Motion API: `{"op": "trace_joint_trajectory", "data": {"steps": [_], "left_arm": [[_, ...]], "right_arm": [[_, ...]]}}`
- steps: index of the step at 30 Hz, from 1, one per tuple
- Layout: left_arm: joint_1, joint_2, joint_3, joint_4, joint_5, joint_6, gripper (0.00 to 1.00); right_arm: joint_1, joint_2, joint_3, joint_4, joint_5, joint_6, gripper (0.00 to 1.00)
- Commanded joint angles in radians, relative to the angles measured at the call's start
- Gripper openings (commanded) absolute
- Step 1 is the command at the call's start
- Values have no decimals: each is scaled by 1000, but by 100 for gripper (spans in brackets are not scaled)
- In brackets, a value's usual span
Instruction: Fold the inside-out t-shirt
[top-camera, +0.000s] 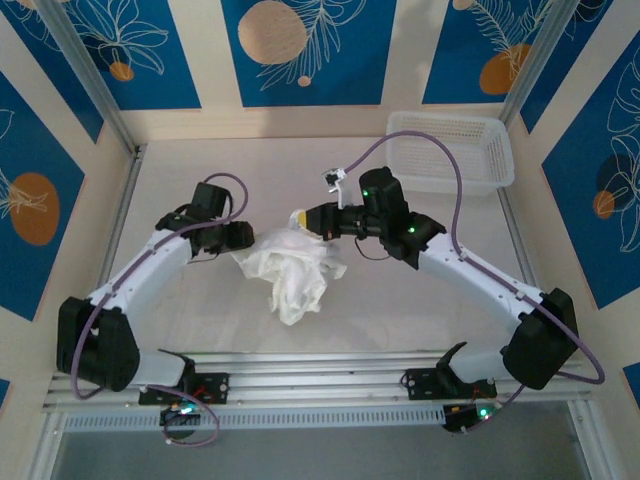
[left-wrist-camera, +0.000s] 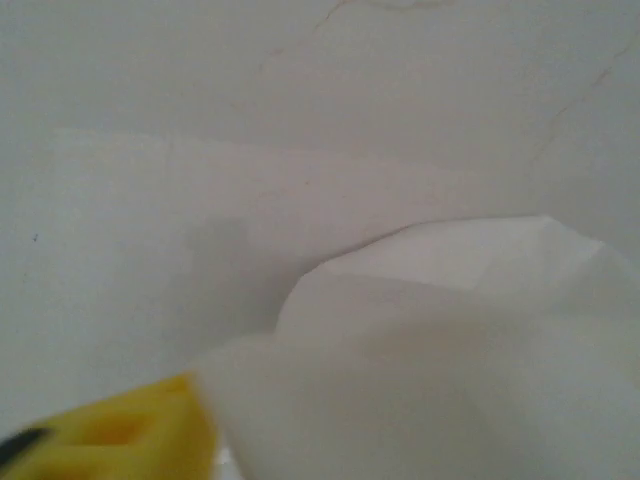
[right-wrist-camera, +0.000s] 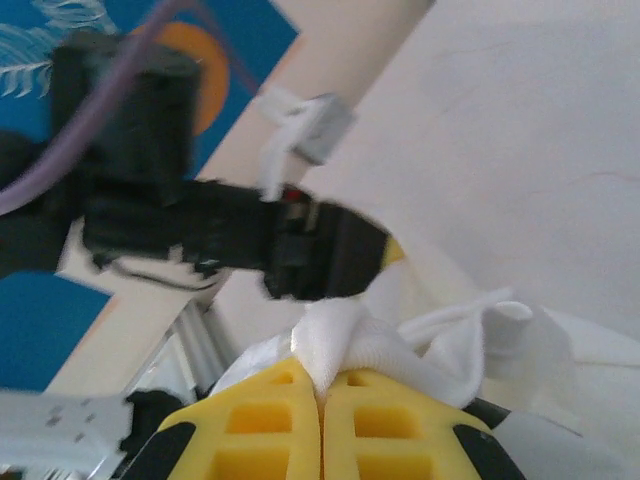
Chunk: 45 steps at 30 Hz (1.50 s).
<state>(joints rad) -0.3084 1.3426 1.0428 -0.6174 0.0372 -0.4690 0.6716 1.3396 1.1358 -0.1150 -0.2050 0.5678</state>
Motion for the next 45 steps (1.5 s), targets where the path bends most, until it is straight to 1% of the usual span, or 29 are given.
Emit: {"op": "trace_joint_trajectory", "data": {"steps": [1,3,4,6,8,9,12,13,14,15,16,17,18,19,20,23,27,29,32,33,36,39,40,41,42,43,44,45], "left_arm": [[13,-144,44,20,90,-5,85],[12,-206,58,77,279,-19,93],[9,-225,54,123,381,-43,95],[-15,-235,32,246,580,-127,96],[-74,-195,23,334,717,-182,94],[-118,-161,31,341,730,-186,93],[-235,-70,64,278,617,-129,94],[-251,-42,70,266,600,-125,92],[-259,-17,67,256,586,-130,88],[-258,2,58,239,555,-136,75],[-256,14,48,209,507,-136,59],[-251,22,37,165,448,-136,35],[-242,26,23,125,395,-139,15],[-233,24,9,99,358,-139,4],[-220,18,-13,77,321,-141,0],[-175,-21,-92,59,245,-164,0],[-116,-53,-187,35,140,-194,0],[-93,-59,-217,16,84,-214,0],[-63,-75,-234,-3,30,-230,0],[-55,-86,-231,-9,15,-233,9],[-37,-134,-206,-4,-10,-211,47],[-36,-189,-165,-6,-75,-163,69],[-35,-201,-151,-8,-93,-140,71],[-35,-213,-137,5,-67,-99,73],[-37,-221,-132,46,19,-52,74],[-38,-224,-134,100,153,-19,74],[-48,-222,-142,188,338,-1,74],[-73,-209,-150,278,494,-11,74]], "right_arm": [[-3,-37,67,-31,164,-12,0],[1,-30,64,-12,146,-5,0],[3,-27,62,-5,142,3,0],[7,-20,59,12,137,23,0],[8,-15,61,32,135,54,0],[10,-15,63,48,133,68,0],[21,-12,65,90,160,101,0],[22,-14,69,95,179,108,0],[19,-14,81,83,209,117,0],[11,-14,101,56,241,129,0],[-2,-14,123,26,259,144,0],[-22,-15,147,-6,265,164,0],[-48,-17,167,-25,259,183,0],[-70,-20,182,-38,251,197,0],[-98,-25,197,-49,243,212,0],[-188,-48,226,-55,207,257,0],[-330,-70,251,-19,72,375,0],[-369,-84,240,10,31,410,0],[-379,-97,202,22,-25,430,0],[-377,-101,172,36,-58,439,0],[-359,-110,49,98,-124,476,0],[-353,-113,-53,117,-166,510,0],[-352,-116,-73,118,-168,520,0],[-350,-118,-89,121,-169,532,0],[-347,-118,-93,124,-168,539,0],[-342,-117,-92,124,-165,542,0],[-334,-114,-81,120,-156,539,0],[-324,-108,-66,112,-144,532,0]]}}
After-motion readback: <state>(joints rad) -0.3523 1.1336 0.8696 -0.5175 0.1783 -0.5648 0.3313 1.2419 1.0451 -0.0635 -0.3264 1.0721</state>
